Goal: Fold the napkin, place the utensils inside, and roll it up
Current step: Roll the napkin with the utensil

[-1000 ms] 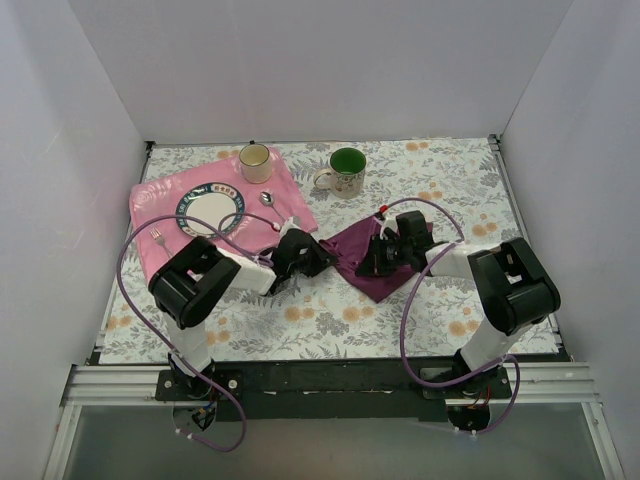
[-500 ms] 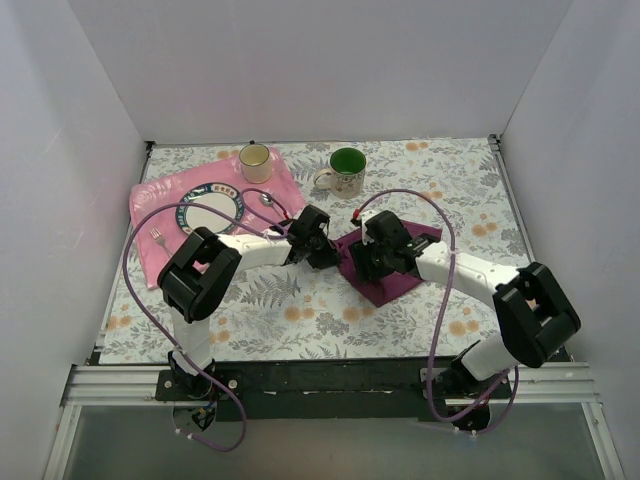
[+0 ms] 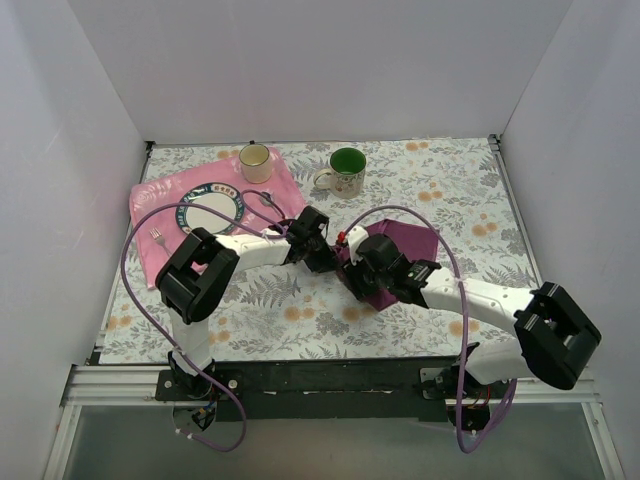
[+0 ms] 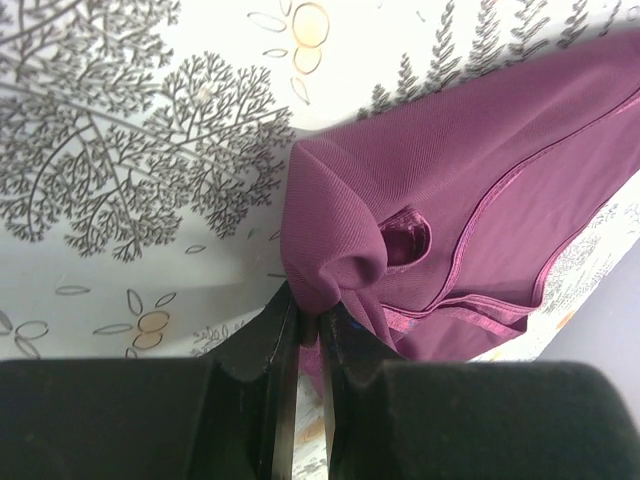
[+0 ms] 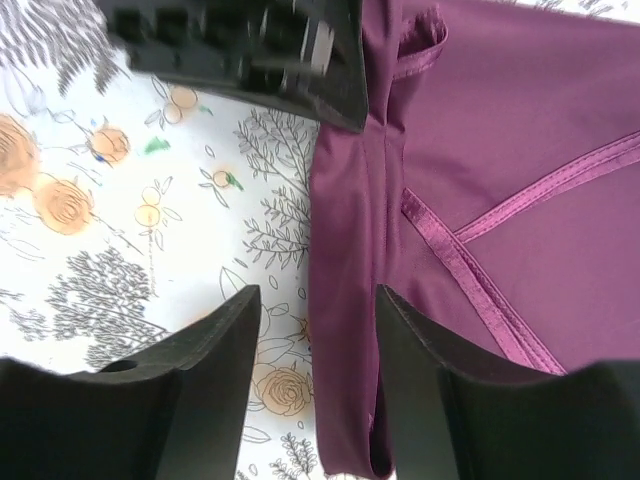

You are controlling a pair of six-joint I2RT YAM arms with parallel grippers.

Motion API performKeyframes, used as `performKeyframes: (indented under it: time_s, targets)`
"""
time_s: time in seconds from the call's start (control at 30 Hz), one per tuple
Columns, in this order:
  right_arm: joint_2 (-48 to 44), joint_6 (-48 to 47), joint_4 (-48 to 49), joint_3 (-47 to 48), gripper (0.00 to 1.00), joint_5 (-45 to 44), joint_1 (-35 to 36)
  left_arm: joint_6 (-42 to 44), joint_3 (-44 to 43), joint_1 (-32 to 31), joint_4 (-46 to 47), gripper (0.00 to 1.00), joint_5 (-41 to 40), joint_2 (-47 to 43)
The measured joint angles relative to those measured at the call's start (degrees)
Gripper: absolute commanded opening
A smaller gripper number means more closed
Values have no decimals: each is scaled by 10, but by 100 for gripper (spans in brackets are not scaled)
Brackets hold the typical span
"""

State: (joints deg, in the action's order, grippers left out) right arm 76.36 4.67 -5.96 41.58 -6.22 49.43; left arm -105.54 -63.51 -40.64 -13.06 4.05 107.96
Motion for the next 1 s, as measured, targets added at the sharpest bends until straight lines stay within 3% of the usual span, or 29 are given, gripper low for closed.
performKeyframes:
  time_s: [0.17, 0.57, 0.67, 0.77, 0.8, 1.0]
  targets:
    - [10, -19, 40, -36, 64, -35, 25, -9, -5, 0, -24, 0, 11, -1]
    - [100, -13, 126, -39, 61, -151, 83, -28, -11, 0, -76, 0, 18, -8]
    - [113, 1, 144, -39, 57, -173, 85, -30, -11, 0, -84, 0, 19, -10]
    - [120, 22, 154, -40, 44, -195, 85, -33, -11, 1, -94, 0, 20, -14]
    - [121, 31, 159, -43, 35, -200, 87, -33, -11, 1, -96, 0, 20, -15]
    - [122, 73, 198, -68, 12, -229, 95, -34, -11, 2, -101, 0, 24, -18]
